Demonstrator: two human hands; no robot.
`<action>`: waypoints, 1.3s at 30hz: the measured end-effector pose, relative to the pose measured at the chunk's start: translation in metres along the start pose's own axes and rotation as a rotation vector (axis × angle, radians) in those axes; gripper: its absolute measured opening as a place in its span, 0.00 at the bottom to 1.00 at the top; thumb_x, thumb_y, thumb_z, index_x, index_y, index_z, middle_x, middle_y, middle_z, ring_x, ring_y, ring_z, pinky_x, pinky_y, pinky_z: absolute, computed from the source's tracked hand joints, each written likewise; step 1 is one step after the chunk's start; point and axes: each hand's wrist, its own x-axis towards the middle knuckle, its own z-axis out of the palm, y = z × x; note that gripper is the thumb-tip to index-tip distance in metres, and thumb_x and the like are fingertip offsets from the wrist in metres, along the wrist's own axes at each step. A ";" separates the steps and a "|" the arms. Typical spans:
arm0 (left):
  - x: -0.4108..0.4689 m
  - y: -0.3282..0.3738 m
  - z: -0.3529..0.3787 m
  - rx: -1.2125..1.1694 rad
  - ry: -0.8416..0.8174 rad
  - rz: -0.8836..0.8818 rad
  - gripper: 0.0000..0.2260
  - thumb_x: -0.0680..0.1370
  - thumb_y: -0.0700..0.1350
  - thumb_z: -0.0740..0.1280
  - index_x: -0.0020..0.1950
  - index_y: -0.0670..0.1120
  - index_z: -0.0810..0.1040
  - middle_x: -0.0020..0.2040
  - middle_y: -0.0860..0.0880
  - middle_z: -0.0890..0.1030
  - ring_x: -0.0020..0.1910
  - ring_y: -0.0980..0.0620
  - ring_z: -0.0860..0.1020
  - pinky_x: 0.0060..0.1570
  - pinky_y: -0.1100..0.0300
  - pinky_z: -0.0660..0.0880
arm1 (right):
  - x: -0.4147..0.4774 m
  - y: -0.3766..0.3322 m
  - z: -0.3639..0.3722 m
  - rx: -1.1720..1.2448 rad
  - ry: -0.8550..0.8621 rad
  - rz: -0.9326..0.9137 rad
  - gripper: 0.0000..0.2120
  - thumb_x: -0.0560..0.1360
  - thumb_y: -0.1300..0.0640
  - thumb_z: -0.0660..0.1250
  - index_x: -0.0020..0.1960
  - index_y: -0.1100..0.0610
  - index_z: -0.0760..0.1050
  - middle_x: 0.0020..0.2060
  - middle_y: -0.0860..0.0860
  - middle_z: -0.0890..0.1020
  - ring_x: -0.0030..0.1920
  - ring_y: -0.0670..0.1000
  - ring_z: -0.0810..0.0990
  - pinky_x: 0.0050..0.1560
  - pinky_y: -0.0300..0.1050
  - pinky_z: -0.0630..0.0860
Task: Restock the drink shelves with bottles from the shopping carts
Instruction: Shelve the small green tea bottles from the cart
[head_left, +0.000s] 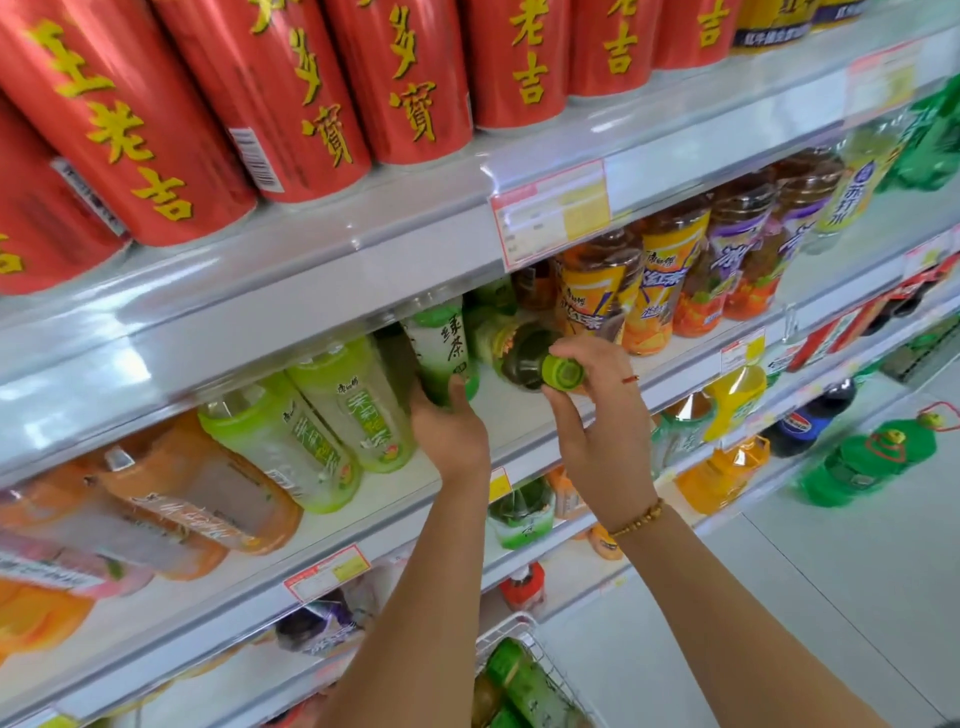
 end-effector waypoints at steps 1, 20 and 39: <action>0.002 -0.001 0.001 0.014 0.003 -0.047 0.17 0.79 0.43 0.64 0.66 0.37 0.71 0.61 0.40 0.78 0.61 0.43 0.76 0.59 0.55 0.71 | -0.003 0.003 0.002 -0.017 0.004 -0.006 0.15 0.72 0.72 0.66 0.57 0.61 0.73 0.54 0.54 0.74 0.56 0.47 0.72 0.57 0.35 0.71; -0.001 0.008 -0.005 0.845 -0.410 0.180 0.35 0.78 0.51 0.62 0.77 0.57 0.42 0.74 0.30 0.40 0.73 0.31 0.53 0.69 0.49 0.61 | -0.029 0.028 -0.002 -0.127 0.047 0.047 0.09 0.72 0.68 0.68 0.52 0.63 0.77 0.54 0.51 0.72 0.55 0.40 0.69 0.57 0.25 0.66; 0.024 -0.011 0.004 0.677 -0.260 0.217 0.37 0.76 0.44 0.67 0.75 0.34 0.47 0.72 0.32 0.53 0.71 0.36 0.59 0.71 0.47 0.60 | -0.017 0.022 -0.002 -0.125 0.047 0.030 0.11 0.72 0.70 0.67 0.53 0.64 0.77 0.53 0.58 0.75 0.55 0.42 0.70 0.58 0.26 0.67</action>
